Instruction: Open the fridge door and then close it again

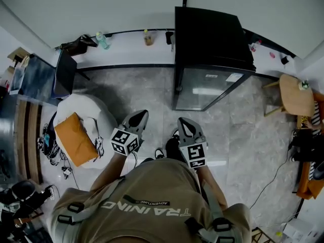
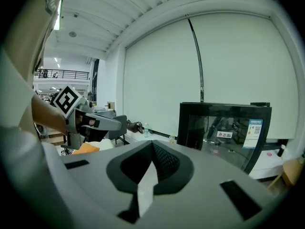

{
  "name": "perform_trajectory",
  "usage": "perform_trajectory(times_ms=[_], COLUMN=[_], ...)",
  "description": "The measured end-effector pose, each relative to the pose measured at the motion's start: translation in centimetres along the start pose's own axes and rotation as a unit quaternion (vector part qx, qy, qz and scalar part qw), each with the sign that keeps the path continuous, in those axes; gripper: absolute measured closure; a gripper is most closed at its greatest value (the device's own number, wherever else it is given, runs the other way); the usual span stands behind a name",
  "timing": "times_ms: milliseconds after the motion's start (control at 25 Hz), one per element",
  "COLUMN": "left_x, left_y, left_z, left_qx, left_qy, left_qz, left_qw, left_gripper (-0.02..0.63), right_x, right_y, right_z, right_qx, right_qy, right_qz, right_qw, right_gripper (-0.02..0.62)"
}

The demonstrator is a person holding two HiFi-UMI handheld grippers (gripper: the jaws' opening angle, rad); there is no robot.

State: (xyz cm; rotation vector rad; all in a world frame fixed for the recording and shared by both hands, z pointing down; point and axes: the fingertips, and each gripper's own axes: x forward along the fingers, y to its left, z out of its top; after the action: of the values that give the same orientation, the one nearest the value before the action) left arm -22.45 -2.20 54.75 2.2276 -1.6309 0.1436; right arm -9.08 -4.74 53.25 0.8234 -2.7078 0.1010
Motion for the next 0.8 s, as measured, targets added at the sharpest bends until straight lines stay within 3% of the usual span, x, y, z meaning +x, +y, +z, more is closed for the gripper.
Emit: perform_trajectory(times_ms=[320,800], left_x=[6.0,13.2], left_y=[2.1,2.9], left_z=[4.5,5.4], left_qx=[0.04,0.038], left_qy=[-0.005,0.012], left_qz=[0.004,-0.004], left_qw=[0.9992,0.9992], left_gripper=[0.606,0.606], right_x=[4.7,8.4], right_y=[-6.8,-11.5], right_z=[1.8,2.3], right_qx=[0.027,0.024], right_qy=[-0.038,-0.039], right_qz=[0.002,0.026], right_qw=[0.999,0.999], right_gripper=[0.598,0.598])
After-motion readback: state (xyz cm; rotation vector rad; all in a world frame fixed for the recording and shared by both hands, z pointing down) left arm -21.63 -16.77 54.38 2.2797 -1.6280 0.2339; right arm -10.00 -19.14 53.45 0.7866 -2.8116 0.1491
